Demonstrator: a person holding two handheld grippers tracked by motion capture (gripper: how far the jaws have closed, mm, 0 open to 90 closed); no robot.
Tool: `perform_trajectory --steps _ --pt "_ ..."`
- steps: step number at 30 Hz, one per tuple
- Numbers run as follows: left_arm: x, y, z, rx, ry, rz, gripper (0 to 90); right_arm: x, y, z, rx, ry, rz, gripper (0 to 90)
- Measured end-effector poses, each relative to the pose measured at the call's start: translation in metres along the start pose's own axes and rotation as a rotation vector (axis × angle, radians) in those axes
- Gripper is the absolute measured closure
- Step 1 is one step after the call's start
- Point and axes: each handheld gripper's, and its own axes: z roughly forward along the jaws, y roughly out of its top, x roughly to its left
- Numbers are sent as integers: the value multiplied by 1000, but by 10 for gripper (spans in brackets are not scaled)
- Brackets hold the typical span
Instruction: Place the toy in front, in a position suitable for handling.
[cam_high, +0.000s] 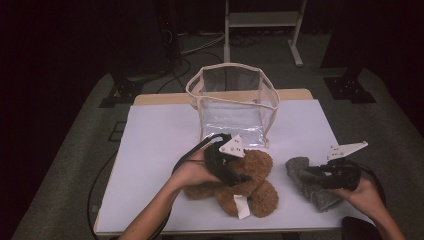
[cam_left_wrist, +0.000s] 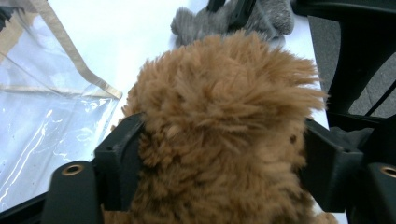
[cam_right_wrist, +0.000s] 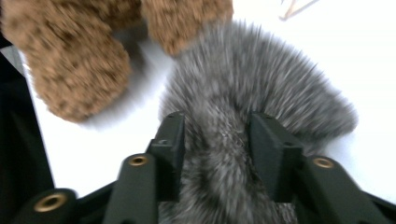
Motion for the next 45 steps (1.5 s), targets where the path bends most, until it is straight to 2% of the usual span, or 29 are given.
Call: perform_trajectory --steps 3,8,14,18,22,27,32,35,39,45 --pt "0 -3 -5 -9 2 -7 193 3 8 -6 -15 8 -6 464" --pt "-1 -9 -18 -43 9 -24 167 9 29 -10 -34 34 -48 445" --pt "0 -24 -43 -64 63 -53 128 14 62 -15 -61 86 -100 406" --pt "0 -36 -58 -76 94 -80 117 19 88 -13 -53 99 -143 389" --pt "-2 -48 -69 -98 124 -111 111 25 118 -9 -41 111 -191 381" --pt "-4 -64 -78 -89 155 -142 101 35 157 0 -25 125 -260 377" --pt "-4 -76 -86 -89 170 -177 90 45 196 9 -13 132 -337 373" --pt "-5 -83 -91 -86 179 -185 88 49 219 15 1 133 -375 370" --pt "-6 -88 -95 -70 200 -196 81 51 247 25 25 136 -396 368" --pt "-8 -92 -100 -77 205 -214 81 50 276 42 61 129 -425 365"
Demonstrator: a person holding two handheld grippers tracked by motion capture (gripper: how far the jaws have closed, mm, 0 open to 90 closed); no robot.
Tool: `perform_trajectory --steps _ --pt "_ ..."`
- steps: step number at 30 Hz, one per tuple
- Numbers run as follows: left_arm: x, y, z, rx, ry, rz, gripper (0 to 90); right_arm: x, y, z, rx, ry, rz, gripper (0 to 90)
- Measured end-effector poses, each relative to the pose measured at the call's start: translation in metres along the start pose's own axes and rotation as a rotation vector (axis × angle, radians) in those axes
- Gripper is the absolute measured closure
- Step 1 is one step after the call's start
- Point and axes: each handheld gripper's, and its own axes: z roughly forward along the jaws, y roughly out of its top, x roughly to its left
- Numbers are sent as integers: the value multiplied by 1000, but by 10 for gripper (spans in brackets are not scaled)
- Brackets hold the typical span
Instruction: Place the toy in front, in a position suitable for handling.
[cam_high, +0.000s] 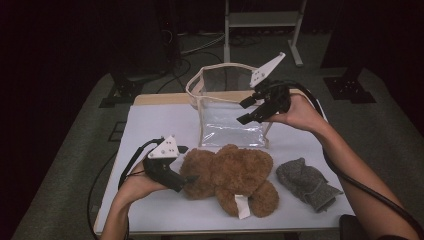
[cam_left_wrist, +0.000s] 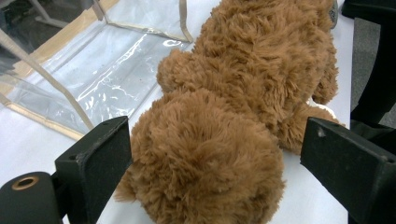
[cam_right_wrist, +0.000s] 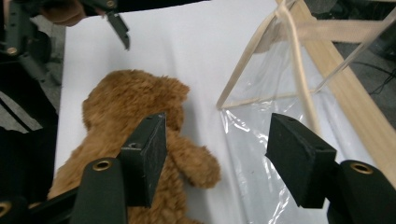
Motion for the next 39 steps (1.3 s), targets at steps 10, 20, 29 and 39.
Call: perform_trajectory --steps 10,20,29,39 --pt "0 -1 1 16 -8 1 73 -25 22 18 51 -15 9 365" --pt "1 -3 -1 12 -2 5 73 -46 24 34 81 -36 42 378" --pt "2 -5 0 19 -9 3 73 -58 19 50 104 -21 57 437" --pt "2 -5 -1 14 -6 2 73 -57 14 55 116 -36 45 618"
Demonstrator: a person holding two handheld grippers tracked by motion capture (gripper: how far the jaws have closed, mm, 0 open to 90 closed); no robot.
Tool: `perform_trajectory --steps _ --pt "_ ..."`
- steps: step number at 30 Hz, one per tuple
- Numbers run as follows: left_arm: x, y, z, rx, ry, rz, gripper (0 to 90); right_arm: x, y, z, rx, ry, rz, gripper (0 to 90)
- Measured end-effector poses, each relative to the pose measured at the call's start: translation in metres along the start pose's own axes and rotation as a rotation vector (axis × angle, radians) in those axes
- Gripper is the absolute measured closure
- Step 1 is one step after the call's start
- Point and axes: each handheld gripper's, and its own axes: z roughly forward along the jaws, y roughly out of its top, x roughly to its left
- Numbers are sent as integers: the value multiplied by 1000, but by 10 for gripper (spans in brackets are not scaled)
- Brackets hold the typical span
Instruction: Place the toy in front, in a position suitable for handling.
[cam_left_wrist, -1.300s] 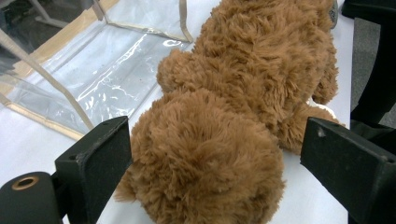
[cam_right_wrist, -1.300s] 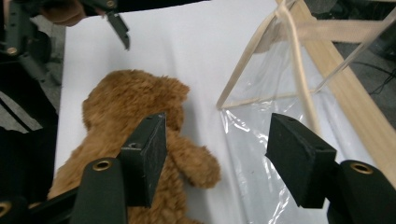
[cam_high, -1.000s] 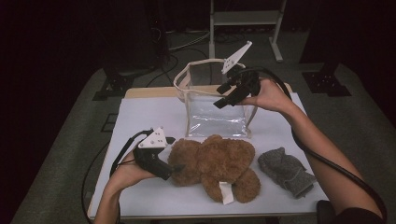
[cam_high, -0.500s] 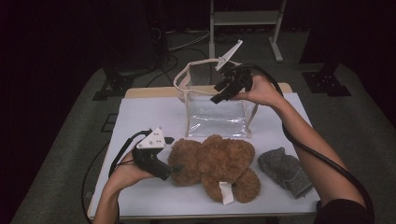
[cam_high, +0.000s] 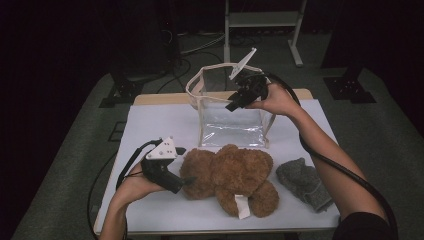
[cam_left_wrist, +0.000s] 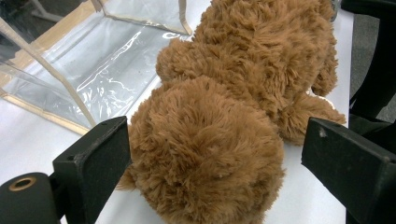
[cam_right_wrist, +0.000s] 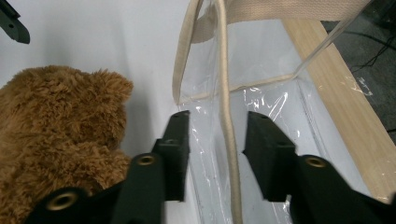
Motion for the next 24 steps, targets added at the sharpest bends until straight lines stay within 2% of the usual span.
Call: perform_trajectory --steps 10,24 --pt "1 0 0 4 -1 -4 73 3 -4 1 12 13 -21 854" --pt "1 0 -1 1 3 -8 73 19 -10 -1 13 57 -44 869"
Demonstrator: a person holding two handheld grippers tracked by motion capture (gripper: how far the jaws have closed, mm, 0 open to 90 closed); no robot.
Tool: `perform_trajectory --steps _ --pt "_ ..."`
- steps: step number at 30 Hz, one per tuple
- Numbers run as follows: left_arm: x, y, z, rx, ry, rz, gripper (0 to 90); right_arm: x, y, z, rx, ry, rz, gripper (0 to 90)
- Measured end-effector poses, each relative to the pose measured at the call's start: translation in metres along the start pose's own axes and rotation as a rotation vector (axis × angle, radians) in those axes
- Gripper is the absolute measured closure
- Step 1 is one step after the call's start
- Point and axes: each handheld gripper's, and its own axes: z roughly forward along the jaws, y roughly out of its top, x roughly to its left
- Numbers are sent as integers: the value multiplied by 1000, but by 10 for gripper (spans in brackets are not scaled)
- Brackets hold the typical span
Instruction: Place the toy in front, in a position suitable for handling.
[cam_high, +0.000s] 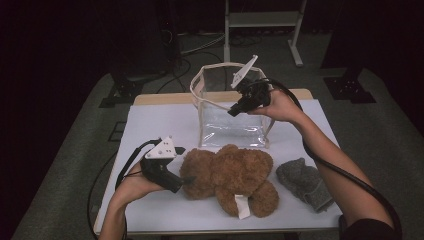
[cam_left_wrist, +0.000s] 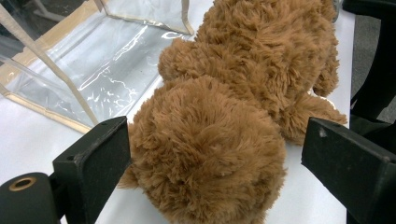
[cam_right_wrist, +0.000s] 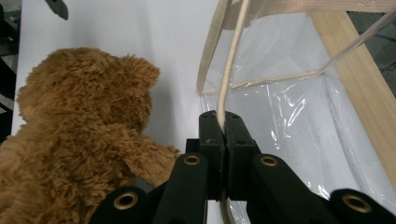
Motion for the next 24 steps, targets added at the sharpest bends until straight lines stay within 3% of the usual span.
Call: perform_trajectory --steps 10,14,18,21,24 --pt "-1 1 1 6 -6 0 73 20 -1 -3 -6 37 -37 869" --pt "-1 1 -1 4 -4 2 73 21 -2 -3 -4 48 -22 863" --pt "0 0 -2 2 0 5 73 19 -2 -8 -20 34 3 684" --pt "1 -1 -3 2 2 -3 73 21 -2 -18 -45 10 20 519" --pt "1 -1 -3 0 3 1 73 25 1 -30 -69 -7 24 412"
